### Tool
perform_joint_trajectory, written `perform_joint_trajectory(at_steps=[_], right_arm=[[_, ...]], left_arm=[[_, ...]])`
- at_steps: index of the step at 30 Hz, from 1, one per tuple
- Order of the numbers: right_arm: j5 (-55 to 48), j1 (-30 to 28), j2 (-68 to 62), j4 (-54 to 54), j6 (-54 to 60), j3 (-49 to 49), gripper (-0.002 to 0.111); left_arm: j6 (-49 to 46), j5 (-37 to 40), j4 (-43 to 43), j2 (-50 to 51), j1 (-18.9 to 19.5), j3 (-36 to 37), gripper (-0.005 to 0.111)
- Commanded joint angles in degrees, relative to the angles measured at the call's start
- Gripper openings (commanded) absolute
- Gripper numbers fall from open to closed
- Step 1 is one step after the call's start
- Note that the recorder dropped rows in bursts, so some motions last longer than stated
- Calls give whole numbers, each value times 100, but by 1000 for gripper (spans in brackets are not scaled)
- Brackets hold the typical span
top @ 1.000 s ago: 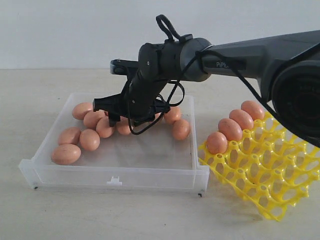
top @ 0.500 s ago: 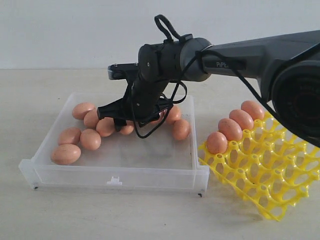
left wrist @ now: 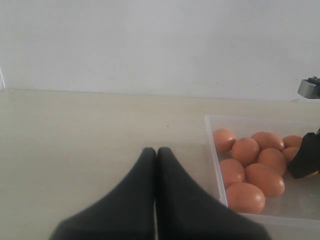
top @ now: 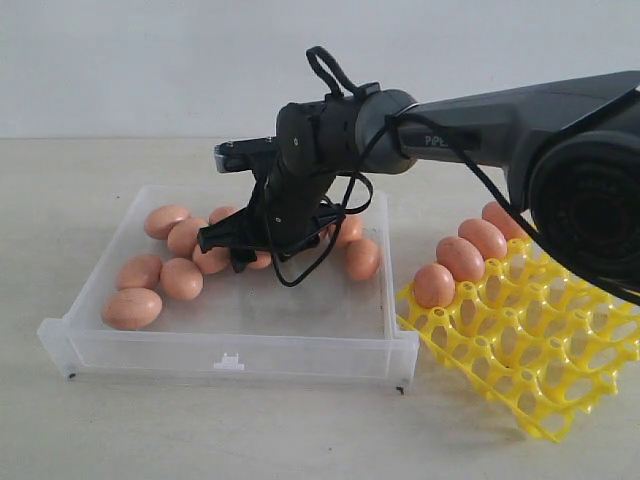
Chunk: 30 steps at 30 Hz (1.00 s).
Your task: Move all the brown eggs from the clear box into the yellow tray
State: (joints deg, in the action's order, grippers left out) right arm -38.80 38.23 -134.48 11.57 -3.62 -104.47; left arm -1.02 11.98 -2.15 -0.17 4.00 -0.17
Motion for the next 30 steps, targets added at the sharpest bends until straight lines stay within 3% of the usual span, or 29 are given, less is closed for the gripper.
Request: perform_joint_trajectory(at_steps=[1,10,15,21,30], right_arm=[[67,5,-6,9,72,-27,58],[194,5,-6,9,623,-27,58],[-387,16,-6,9,1471,-27,58],[-939,77,-6,313,1392,-27,58],[-769,227,7,561,1162,-230,58]], left_arm=[[-13,-34,12,17,4,17,-4],[-13,-34,12,17,4,17,-4],[-13,-34,12,17,4,17,-4],[-13,-34,12,17,4,17,-4],[-13,-34,12,17,4,17,-4]])
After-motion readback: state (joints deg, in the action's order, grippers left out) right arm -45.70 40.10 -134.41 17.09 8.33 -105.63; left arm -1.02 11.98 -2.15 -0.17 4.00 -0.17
